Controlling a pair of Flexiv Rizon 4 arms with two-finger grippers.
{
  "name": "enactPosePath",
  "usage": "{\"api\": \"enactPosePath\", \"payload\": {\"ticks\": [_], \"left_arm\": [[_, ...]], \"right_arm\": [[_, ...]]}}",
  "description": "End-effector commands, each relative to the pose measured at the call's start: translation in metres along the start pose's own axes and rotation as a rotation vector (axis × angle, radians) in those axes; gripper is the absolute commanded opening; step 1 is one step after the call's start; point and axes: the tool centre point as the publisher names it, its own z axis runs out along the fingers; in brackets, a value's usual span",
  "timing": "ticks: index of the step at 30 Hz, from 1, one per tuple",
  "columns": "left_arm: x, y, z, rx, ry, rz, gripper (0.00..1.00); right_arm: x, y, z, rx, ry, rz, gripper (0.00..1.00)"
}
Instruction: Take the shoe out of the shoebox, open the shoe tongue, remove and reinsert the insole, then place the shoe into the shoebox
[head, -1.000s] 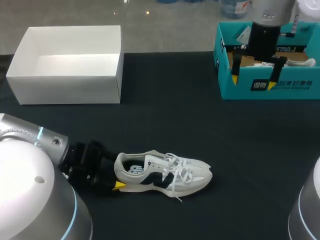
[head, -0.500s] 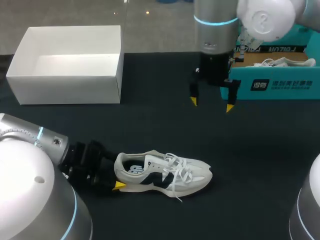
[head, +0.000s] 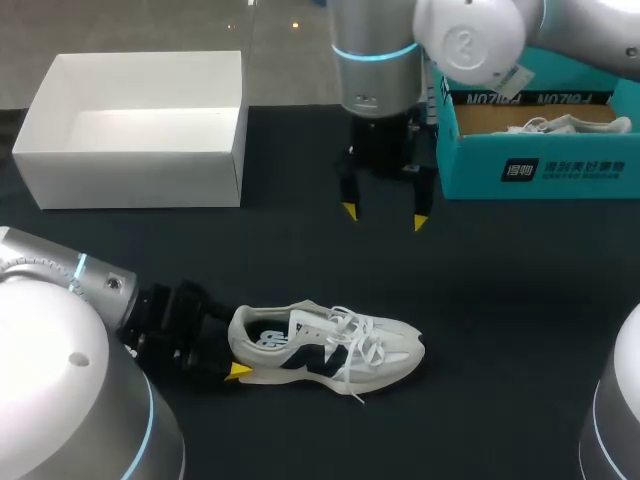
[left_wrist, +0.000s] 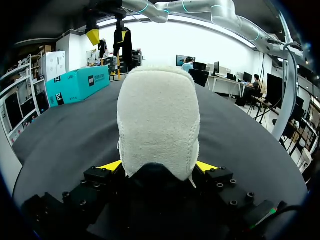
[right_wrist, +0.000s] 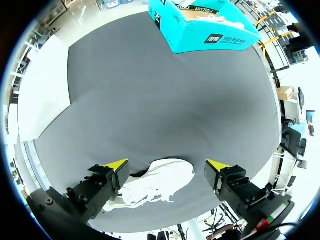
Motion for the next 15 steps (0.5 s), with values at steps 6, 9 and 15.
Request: {"api": "enactPosePath", "payload": {"ticks": [6,9,15], "left_arm": [[-0.005,0.014,0.011,-0.004,0.003,-0.001,0.00],[-0.005,0.014,0.011,-0.004,0.003,-0.001,0.00],[-0.005,0.014,0.011,-0.004,0.003,-0.001,0.00]], "right_arm": [[0.019,-0.019,-0.002,-0.067,-0.007,-0.112,1.00],[0.028,-0.036,0.001,-0.113,0.004,-0.190,1.00],[0.036,-0.060,0.010,-0.133,0.036,-0.306,1.00]]}}
